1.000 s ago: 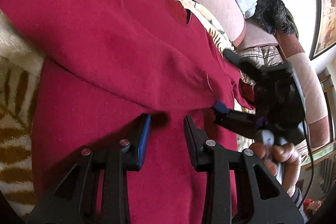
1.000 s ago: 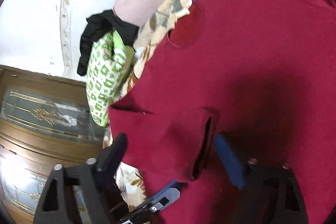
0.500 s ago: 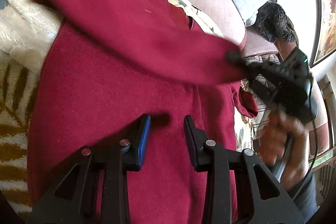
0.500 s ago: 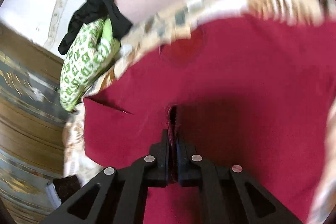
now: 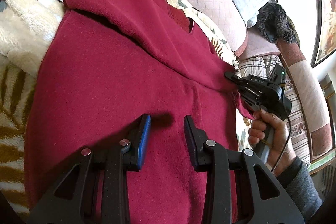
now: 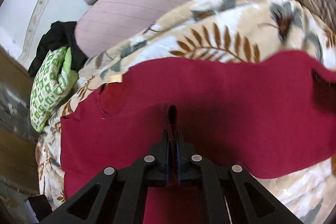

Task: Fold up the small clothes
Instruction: 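Carry the held sleeve across the sweater body with the left tool and release, then move the right tool to the other sleeve cuff and close on it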

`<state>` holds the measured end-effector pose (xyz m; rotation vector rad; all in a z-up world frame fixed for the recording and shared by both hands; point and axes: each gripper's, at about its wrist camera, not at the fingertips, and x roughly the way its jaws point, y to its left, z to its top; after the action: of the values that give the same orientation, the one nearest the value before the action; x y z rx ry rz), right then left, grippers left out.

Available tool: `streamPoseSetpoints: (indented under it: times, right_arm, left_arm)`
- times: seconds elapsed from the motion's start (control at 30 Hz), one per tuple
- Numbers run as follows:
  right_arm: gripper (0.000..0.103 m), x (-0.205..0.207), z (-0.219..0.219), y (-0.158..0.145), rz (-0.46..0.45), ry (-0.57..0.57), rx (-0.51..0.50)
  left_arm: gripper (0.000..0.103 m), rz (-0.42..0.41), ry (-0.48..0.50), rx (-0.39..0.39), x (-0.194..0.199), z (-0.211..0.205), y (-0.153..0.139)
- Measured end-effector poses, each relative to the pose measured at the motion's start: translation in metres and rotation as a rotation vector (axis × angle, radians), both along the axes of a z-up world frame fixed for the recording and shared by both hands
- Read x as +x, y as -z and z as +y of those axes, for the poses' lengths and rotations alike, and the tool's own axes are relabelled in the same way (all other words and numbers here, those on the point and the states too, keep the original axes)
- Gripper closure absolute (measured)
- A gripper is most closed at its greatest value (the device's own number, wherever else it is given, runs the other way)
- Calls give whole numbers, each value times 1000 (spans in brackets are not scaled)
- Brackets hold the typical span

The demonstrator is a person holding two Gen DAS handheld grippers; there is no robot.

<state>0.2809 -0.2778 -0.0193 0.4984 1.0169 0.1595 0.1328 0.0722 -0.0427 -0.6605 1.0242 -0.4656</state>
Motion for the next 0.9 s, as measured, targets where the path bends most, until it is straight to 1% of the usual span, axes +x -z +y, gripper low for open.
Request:
streamPoseSetpoints:
  times: [0.07, 0.1, 0.17, 0.2, 0.23, 0.3, 0.37, 0.4, 0.43, 0.47, 0.5, 0.53, 0.57, 0.6, 0.67, 0.7, 0.73, 0.77, 0.8, 0.83, 0.87, 0.9]
  right_arm:
    - [98, -2, -1, 3, -24, 9, 1]
    - [96, -2, 0, 2, -41, 1, -16]
    - [90, -5, 0, -2, -42, 8, -61]
    - [83, -7, -4, -4, -42, 13, -46]
    - [71, -10, -9, -6, -41, 26, -36]
    - [59, -22, -26, -14, -54, 94, -24]
    - [58, -38, -39, -20, -81, 142, -10]
    - [58, -49, -44, -22, -94, 150, -10]
    - [58, -56, -44, -24, -99, 142, -25]
    - [58, -61, -42, -26, -104, 127, -47]
    - [58, -67, -34, -29, -110, 94, -89]
    - [58, -69, -26, -32, -120, 60, -116]
    - [58, -70, -16, -34, -131, 32, -139]
    - [58, -69, -3, -37, -145, 2, -158]
    - [58, -65, 28, -42, -178, -87, -184]
    - [58, -61, 43, -42, -187, -133, -198]
    - [58, -56, 60, -41, -190, -178, -212]
    - [58, -50, 73, -37, -183, -209, -216]
    - [58, -42, 85, -31, -165, -229, -235]
    - [58, -39, 89, -25, -145, -233, -255]
    - [58, -32, 91, -12, -89, -228, -292]
    - [58, -27, 89, 1, -27, -211, -316]
  left_arm:
    - [71, 0, 1, -2, 1, 1, 0]
    - [71, -1, 1, -2, 1, 1, 0]
    - [71, -2, 1, 1, 1, 0, 0]
    - [71, -2, 1, 3, 1, 1, 0]
    - [71, -3, 1, 4, 1, 1, 0]
    - [71, -4, 2, 5, 2, 1, 0]
    - [71, -2, 6, 13, 2, 0, -3]
    - [71, -2, 12, 32, 4, -1, -7]
    - [71, -20, 16, 53, 6, -1, -14]
    - [71, -63, 5, 78, 7, 0, -24]
    - [71, -109, -14, 100, 9, 3, -34]
    - [71, -173, -47, 126, 13, 9, -49]
    - [71, -217, -80, 133, 18, 16, -60]
    - [68, -249, -104, 135, 26, 23, -69]
    - [59, -275, -134, 151, 43, 32, -76]
    - [51, -269, -150, 176, 55, 37, -73]
    - [50, -247, -150, 199, 67, 39, -67]
    - [50, -196, -153, 224, 81, 43, -52]
    - [50, -126, -162, 239, 89, 48, -34]
    - [52, -66, -162, 228, 94, 51, -19]
    - [51, -54, -166, 175, 93, 56, -8]
    - [51, -90, -188, 140, 89, 61, -10]
